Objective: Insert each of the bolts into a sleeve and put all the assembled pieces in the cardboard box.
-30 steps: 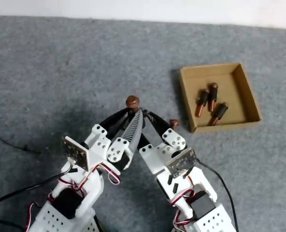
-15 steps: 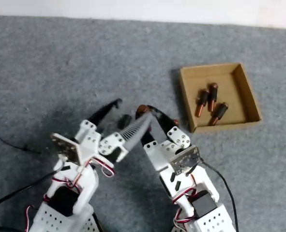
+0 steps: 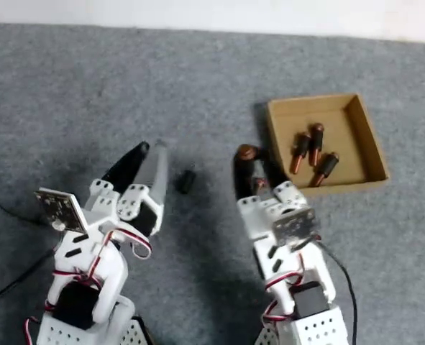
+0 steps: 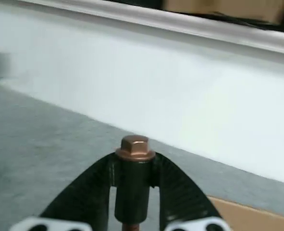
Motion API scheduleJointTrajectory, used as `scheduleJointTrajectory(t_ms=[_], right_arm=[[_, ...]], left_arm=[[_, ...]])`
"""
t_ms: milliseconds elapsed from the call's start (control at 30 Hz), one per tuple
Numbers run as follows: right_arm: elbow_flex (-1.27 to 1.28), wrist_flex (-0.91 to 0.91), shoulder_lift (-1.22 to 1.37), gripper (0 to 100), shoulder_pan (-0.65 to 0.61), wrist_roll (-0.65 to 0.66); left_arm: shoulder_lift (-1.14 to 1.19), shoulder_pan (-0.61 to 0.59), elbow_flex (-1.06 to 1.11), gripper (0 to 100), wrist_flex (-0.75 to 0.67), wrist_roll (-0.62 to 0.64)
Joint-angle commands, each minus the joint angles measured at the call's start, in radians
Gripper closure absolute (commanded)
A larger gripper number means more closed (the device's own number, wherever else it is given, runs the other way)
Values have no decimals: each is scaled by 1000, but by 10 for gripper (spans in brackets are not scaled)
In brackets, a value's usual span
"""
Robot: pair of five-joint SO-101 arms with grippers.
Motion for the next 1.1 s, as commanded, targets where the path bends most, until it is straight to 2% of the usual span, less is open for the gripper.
scheduleJointTrajectory(t_ms=[0, 133, 233, 400, 633, 933, 1067], right_arm=[[99, -2, -24, 995, 101, -46], [53, 13, -16, 995, 134, -94], [-68, 104, 58, 995, 136, -94], [-303, 140, 343, 994, 137, -95], [-604, 84, 816, 994, 246, -101], [-895, 54, 1360, 994, 337, -114], [-1012, 53, 1537, 994, 398, -261]], left_arm=[[-12, -65, -2, 982, 3, 9], [-12, -148, -1, 994, 21, 9], [-12, -186, -15, 994, 129, -26], [-12, -200, -13, 994, 353, -175], [-12, -202, 1, 994, 638, -236], [-12, -202, 200, 990, 660, -310], [-12, -202, 262, 990, 661, -308]])
